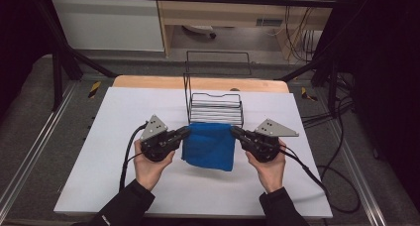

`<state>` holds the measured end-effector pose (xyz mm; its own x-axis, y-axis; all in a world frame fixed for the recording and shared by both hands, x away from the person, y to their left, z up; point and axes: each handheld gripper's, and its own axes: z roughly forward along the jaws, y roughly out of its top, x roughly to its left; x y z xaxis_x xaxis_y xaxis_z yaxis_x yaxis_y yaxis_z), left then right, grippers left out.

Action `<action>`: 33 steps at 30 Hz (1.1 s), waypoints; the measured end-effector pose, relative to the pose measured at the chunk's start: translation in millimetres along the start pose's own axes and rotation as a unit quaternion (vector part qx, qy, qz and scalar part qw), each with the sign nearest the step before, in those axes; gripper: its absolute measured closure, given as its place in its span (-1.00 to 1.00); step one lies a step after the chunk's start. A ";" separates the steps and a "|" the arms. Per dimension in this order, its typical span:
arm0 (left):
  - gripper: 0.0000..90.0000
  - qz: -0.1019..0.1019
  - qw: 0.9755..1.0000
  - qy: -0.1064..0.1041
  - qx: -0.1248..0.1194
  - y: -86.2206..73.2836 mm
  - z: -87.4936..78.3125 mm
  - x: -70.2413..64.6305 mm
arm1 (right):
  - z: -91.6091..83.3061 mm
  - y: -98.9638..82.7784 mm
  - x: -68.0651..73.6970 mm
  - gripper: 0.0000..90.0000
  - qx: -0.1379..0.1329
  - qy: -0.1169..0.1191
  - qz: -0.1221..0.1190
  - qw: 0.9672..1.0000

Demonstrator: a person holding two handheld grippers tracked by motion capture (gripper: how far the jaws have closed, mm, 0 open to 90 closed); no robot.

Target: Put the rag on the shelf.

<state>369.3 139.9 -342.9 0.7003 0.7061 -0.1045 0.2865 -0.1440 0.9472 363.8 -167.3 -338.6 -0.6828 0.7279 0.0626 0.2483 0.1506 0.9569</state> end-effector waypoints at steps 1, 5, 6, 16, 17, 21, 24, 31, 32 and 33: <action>0.89 0.000 1.000 0.000 0.000 0.0 0.0 0.0 | 0.0 0.0 0.0 0.91 0.000 0.000 0.000 1.000; 0.89 0.003 1.000 -0.003 -0.014 6.7 0.2 -0.6 | -4.2 8.3 -1.3 0.91 -0.016 -0.005 0.000 1.000; 0.89 0.005 1.000 -0.003 -0.016 8.4 0.3 -0.6 | -5.0 10.4 -1.4 0.91 -0.017 -0.007 -0.003 1.000; 0.90 0.008 0.999 0.001 -0.046 25.7 4.4 1.7 | -8.4 31.1 -1.4 0.91 -0.046 -0.027 -0.019 0.998; 0.90 0.008 0.999 0.001 -0.046 25.7 4.4 1.7 | -8.4 31.1 -1.4 0.91 -0.046 -0.027 -0.019 0.998; 0.90 0.009 0.998 0.003 -0.057 31.9 6.0 3.1 | -9.5 40.1 -1.3 0.91 -0.060 -0.033 -0.024 0.997; 0.90 0.009 0.998 0.005 -0.067 38.9 5.1 4.7 | -9.0 46.0 -1.5 0.91 -0.066 -0.038 -0.029 0.997; 0.90 0.018 0.996 0.011 -0.088 56.5 2.4 5.1 | -10.1 60.5 -3.2 0.91 -0.088 -0.044 -0.034 0.995; 0.90 0.020 0.995 0.012 -0.092 58.6 2.3 4.9 | -10.6 62.6 -3.1 0.91 -0.090 -0.046 -0.035 0.994; 0.90 0.023 0.995 0.013 -0.095 60.7 2.2 4.7 | -11.2 64.6 -2.9 0.91 -0.094 -0.047 -0.036 0.994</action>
<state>391.4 133.0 -286.6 0.6920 0.7197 -0.0552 0.1252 -0.0443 0.9911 374.1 -167.2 -273.8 -0.6242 0.7808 -0.0267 0.0619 0.0835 0.9946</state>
